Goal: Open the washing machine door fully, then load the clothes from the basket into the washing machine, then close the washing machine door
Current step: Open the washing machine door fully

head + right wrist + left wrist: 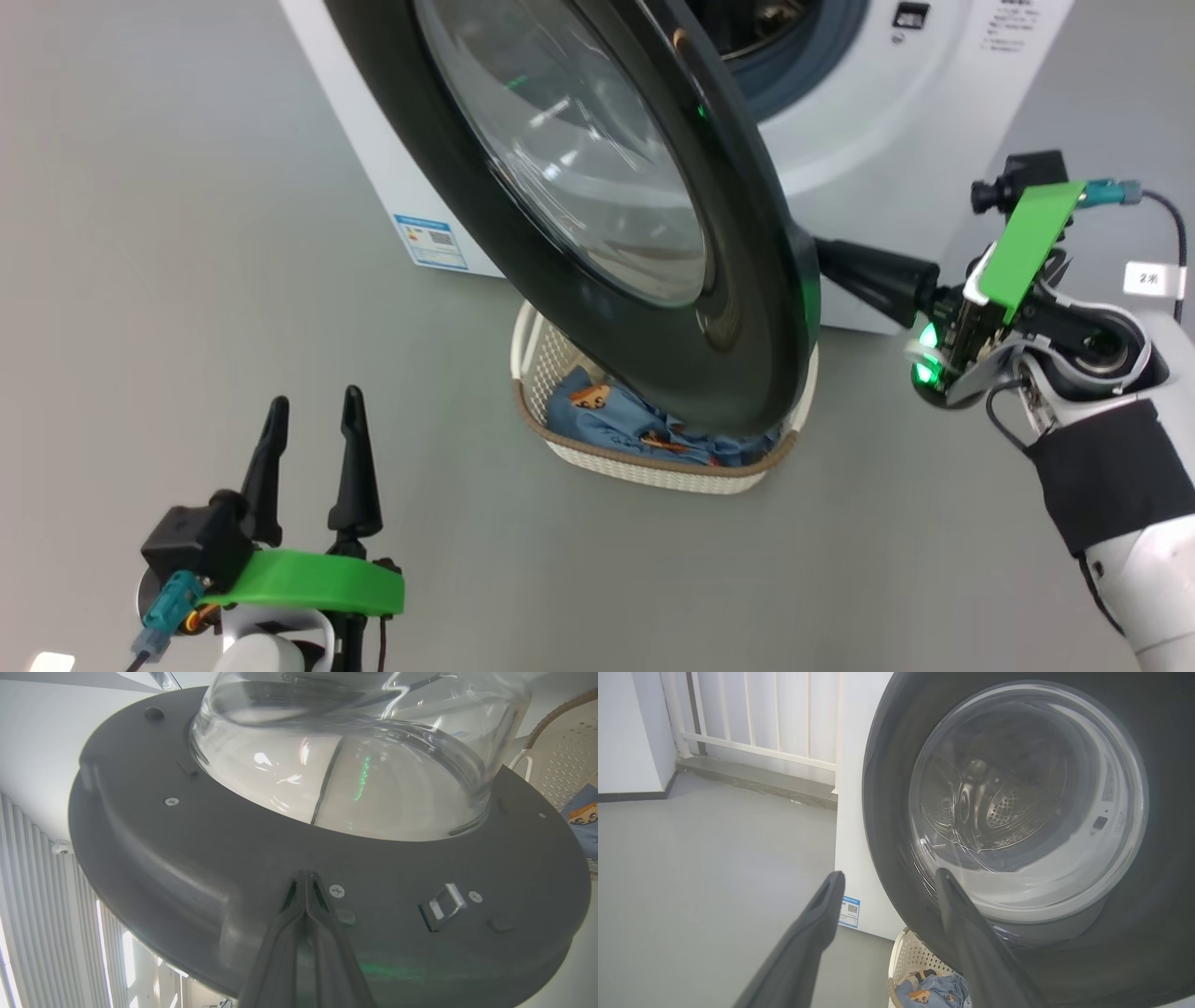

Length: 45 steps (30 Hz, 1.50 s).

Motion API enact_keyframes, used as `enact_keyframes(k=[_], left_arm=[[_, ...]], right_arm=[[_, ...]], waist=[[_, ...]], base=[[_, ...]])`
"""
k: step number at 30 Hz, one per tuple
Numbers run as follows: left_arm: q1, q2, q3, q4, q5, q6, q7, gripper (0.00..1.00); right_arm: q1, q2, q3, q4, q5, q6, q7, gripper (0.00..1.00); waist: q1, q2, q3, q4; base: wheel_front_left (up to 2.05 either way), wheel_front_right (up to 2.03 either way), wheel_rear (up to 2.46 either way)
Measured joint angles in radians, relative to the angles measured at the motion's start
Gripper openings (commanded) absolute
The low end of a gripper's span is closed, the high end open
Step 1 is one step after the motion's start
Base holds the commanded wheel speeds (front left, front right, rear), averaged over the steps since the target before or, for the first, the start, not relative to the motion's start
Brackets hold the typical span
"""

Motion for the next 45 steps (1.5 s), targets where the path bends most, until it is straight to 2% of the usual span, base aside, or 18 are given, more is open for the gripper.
enact_keyframes(k=[14,21,29,38,39,40,42,43,44,45], left_arm=[[0.021,0.001,-0.003,0.023,0.002,-0.007,0.000,1.00],[0.023,0.002,-0.002,0.024,0.007,-0.008,0.000,1.00],[0.024,0.002,0.001,0.027,0.007,-0.007,0.000,1.00],[0.035,0.002,0.001,0.027,0.008,-0.009,0.000,1.00],[0.041,0.003,0.001,0.027,0.008,-0.009,0.000,1.00],[0.043,0.004,0.000,0.027,0.008,-0.009,0.000,1.00],[0.043,0.007,0.000,0.027,0.008,-0.013,0.000,1.00],[0.043,0.009,0.000,0.027,0.009,-0.015,0.000,1.00],[0.043,0.010,0.000,0.027,0.009,-0.016,0.000,1.00],[0.043,0.011,0.000,0.027,0.008,-0.016,0.000,1.00]], right_arm=[[0.123,0.063,-0.011,-0.017,-0.004,0.000,0.062,0.00],[0.139,0.077,-0.022,-0.018,-0.011,0.000,0.073,0.00],[0.139,0.089,-0.030,-0.017,-0.026,0.000,0.078,0.00],[0.140,0.097,-0.070,-0.037,-0.032,0.000,0.071,0.00],[0.141,0.098,-0.077,-0.041,-0.032,0.000,0.067,0.10],[0.141,0.100,-0.086,-0.047,-0.033,0.000,0.065,0.26],[0.142,0.100,-0.096,-0.062,-0.033,0.000,0.058,0.48],[0.144,0.100,-0.099,-0.071,-0.033,0.000,0.054,0.79],[0.147,0.102,-0.104,-0.081,-0.033,0.000,0.048,0.79],[0.157,0.103,-0.109,-0.094,-0.034,0.000,0.048,1.00]], waist=[[0.0000,0.0000,-0.076,0.104],[0.0000,0.0000,-0.091,0.131],[0.0000,0.0000,-0.093,0.125],[0.0000,0.0000,-0.104,0.086],[0.0000,0.0000,-0.106,0.080],[0.0000,0.0000,-0.108,0.073],[0.0000,0.0000,-0.112,0.059],[0.0000,0.0000,-0.114,0.051],[0.0000,0.0000,-0.116,0.043],[0.0000,0.0000,-0.118,0.034]], base=[[0.00,0.00,0.00],[0.00,0.00,0.00],[0.00,0.00,0.00],[0.00,0.00,0.00],[0.00,0.00,0.00],[0.00,0.00,0.00],[0.00,0.00,0.00],[0.00,0.00,0.00],[0.00,0.00,0.00],[0.00,0.00,0.00]])
